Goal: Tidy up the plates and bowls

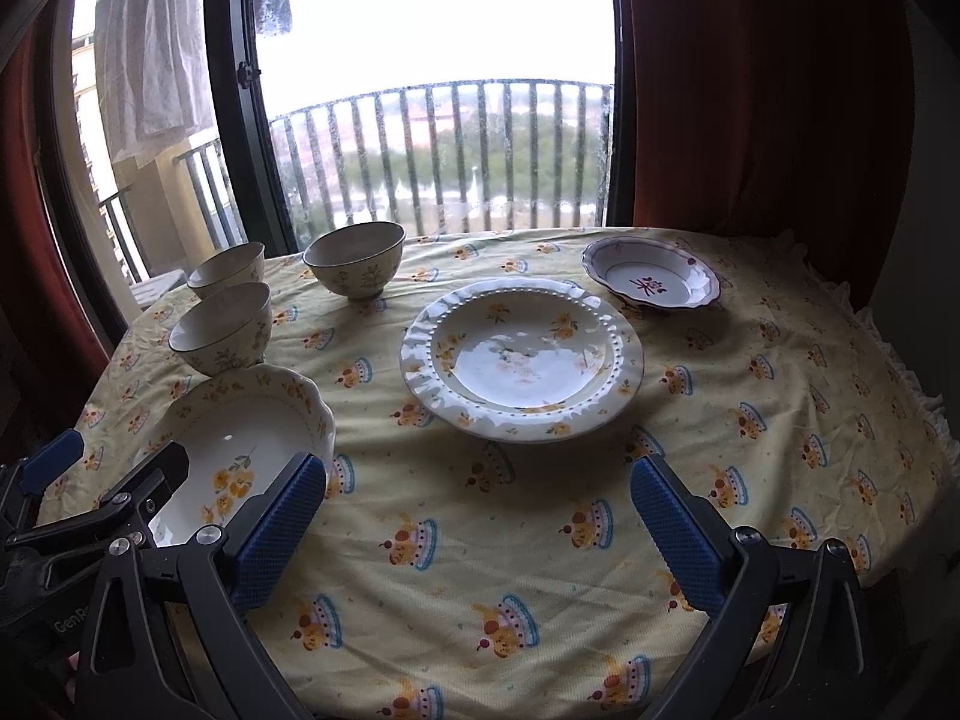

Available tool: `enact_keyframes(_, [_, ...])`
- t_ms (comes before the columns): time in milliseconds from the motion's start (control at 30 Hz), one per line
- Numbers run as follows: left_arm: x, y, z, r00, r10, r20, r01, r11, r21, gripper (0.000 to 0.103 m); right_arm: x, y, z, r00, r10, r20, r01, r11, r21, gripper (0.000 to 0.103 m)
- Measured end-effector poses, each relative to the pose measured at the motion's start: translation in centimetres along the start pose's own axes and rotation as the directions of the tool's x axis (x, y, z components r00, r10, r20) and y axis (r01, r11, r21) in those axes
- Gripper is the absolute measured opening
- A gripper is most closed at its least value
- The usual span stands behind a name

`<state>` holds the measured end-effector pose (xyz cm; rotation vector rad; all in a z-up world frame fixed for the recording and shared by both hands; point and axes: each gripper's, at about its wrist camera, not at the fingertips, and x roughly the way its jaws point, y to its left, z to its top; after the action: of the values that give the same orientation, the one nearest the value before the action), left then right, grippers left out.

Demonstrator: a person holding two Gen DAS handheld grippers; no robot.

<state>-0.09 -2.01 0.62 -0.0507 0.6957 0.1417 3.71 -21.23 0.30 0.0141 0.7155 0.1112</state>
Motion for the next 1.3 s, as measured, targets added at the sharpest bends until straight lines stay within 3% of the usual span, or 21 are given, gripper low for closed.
enact_keyframes(433, [0.0,0.0,-0.1,1.0,0.006,0.004,-0.006,1.0,-0.002,0.102,0.6,-0.2,0.3,1.0,0.002,-0.018,-0.002,1.0,0.01,0.103])
enact_keyframes(867, [-0.5,-0.3,-0.4,1.0,0.004,0.015,-0.004,1.0,-0.017,0.102,-1.1,-0.2,0.4,0.999,-0.005,0.045,0.006,1.0,-0.018,0.103])
enact_keyframes(1300, [-0.6,-0.1,-0.4,1.0,0.009,0.025,-0.009,1.0,-0.023,0.102,-1.2,-0.3,0.6,0.999,0.012,0.051,-0.011,1.0,-0.023,0.103])
